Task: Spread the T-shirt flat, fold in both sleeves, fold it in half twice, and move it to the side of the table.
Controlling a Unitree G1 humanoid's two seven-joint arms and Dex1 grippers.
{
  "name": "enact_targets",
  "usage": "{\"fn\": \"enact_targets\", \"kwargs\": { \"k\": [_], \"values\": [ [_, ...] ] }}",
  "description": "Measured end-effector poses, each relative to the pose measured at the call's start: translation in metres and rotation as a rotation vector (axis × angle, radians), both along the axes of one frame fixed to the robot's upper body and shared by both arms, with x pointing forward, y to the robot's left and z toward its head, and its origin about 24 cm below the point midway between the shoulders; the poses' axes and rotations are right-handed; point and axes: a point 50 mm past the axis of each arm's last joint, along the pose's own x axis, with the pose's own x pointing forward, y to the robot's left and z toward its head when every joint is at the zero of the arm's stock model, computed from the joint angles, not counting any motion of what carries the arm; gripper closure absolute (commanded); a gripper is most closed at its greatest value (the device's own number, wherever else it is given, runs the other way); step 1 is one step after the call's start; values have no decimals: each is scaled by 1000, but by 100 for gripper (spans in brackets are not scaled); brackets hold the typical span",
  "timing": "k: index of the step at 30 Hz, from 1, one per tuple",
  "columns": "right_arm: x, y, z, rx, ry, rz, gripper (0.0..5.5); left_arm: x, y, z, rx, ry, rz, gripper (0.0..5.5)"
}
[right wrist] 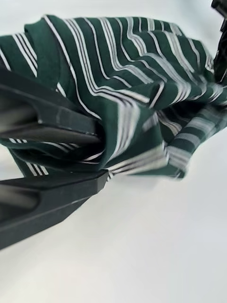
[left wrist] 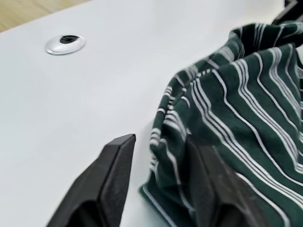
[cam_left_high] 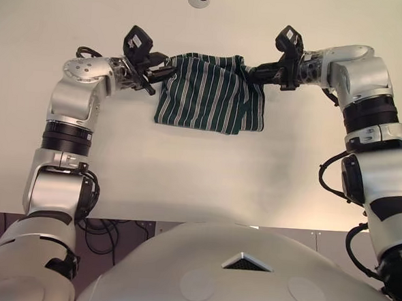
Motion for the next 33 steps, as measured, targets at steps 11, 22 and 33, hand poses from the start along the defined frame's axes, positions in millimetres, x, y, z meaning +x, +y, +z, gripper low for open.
{"fn": "enact_targets", "kwargs": {
  "k": [11, 22, 33],
  "values": [
    [4, -1, 82, 119, -430, 34, 457, -5, 3, 39, -195, -135, 177, 362],
    [-46, 79, -29, 13, -289, 217, 457, -26, 19, 47, -414, -253, 510, 362],
    [3, 46, -48, -206, -370, -305, 457, -47, 33, 10, -380, -217, 694, 362]
  ]
}}
